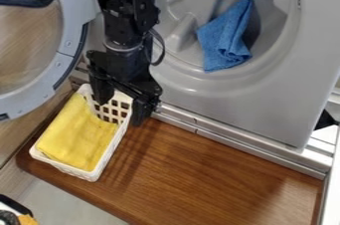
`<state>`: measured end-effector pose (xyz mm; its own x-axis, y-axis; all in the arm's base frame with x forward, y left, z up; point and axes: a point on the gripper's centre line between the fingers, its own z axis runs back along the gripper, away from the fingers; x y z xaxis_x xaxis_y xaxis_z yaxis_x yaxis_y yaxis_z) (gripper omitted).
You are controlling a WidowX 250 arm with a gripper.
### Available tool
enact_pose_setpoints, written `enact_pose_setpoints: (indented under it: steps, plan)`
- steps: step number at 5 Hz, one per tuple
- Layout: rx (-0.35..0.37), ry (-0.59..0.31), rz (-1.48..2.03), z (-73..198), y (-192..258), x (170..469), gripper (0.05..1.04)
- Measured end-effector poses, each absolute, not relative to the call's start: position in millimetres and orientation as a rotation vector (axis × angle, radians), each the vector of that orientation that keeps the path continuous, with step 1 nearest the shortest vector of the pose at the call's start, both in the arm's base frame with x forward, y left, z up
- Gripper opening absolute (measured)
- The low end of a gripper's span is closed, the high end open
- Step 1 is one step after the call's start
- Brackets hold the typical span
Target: Put the blue cloth in the tray
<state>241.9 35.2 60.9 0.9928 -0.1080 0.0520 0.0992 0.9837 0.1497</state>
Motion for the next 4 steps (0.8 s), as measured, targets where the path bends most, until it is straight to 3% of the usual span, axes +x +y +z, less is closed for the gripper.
enact_pose_setpoints:
  steps: [1, 2, 3, 4]
  plan:
    - [0.145, -0.035, -0.100, 55, 35, 240, 1.001]
    - [0.143, -0.059, -0.091, 58, 29, 258, 1.001]
    - [0.097, -0.162, -0.035, 71, 20, 306, 1.001]
    - [-0.002, -0.341, 0.007, 94, -3, 353, 1.001]
